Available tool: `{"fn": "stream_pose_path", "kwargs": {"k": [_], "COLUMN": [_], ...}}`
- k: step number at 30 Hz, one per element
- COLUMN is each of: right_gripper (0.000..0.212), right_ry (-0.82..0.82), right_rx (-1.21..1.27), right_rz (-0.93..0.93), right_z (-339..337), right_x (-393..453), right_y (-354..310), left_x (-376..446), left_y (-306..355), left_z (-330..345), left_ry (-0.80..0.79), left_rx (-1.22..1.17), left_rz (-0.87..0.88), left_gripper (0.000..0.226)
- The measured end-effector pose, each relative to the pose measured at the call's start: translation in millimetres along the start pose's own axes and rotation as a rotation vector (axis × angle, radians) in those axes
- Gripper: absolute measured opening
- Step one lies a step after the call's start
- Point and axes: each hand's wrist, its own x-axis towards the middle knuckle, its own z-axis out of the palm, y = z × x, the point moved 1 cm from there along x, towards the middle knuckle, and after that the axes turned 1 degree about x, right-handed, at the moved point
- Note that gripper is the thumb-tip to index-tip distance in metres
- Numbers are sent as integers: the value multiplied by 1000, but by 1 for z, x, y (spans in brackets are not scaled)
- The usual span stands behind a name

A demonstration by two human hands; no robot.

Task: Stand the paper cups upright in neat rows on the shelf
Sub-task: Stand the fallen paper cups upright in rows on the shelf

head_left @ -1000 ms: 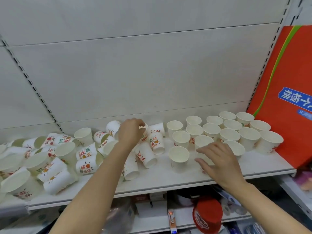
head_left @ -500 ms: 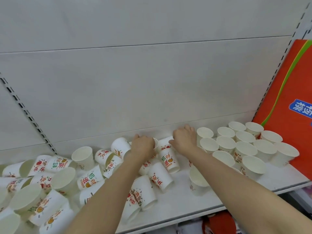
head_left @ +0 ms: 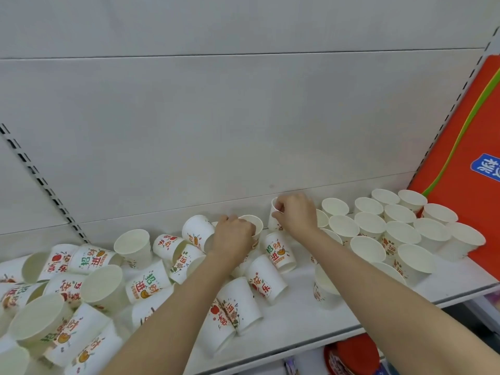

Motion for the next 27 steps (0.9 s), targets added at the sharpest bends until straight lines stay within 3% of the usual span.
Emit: {"fn": "stream_pose_path", "kwargs": {"k": [3, 8, 13, 17, 20, 22, 27], "right_gripper": [6, 19, 22, 38, 45, 43, 9], "right_ry": [-49, -153, 20, -382, -436, -427, -326], "right_rx": [-57, -33, 267, -7, -116, -74, 106], "right_rz": [-156, -167, -159, -220, -189, -133, -20], "right_z": [-1, 4, -14, -8, 1, 2, -18], "right_x": [-2, -6, -25, -47, -50, -49, -56], "right_y": [5, 18, 15, -2, -6, -6, 1], "left_x": [6, 1, -17, -29, -34, -40, -46], "left_y": [5, -8, -46, -40, -12, 5, 20], "left_z": [2, -9, -32, -39, -38, -35, -25], "left_ry": [11, 69, 124, 98, 38, -18, -106], "left_rx": [-63, -201, -219, -261, -284, -248, -250], "left_rz": [-24, -1, -110, -87, 0, 17, 18], "left_gripper": [17, 31, 27, 28, 33, 38, 45]}}
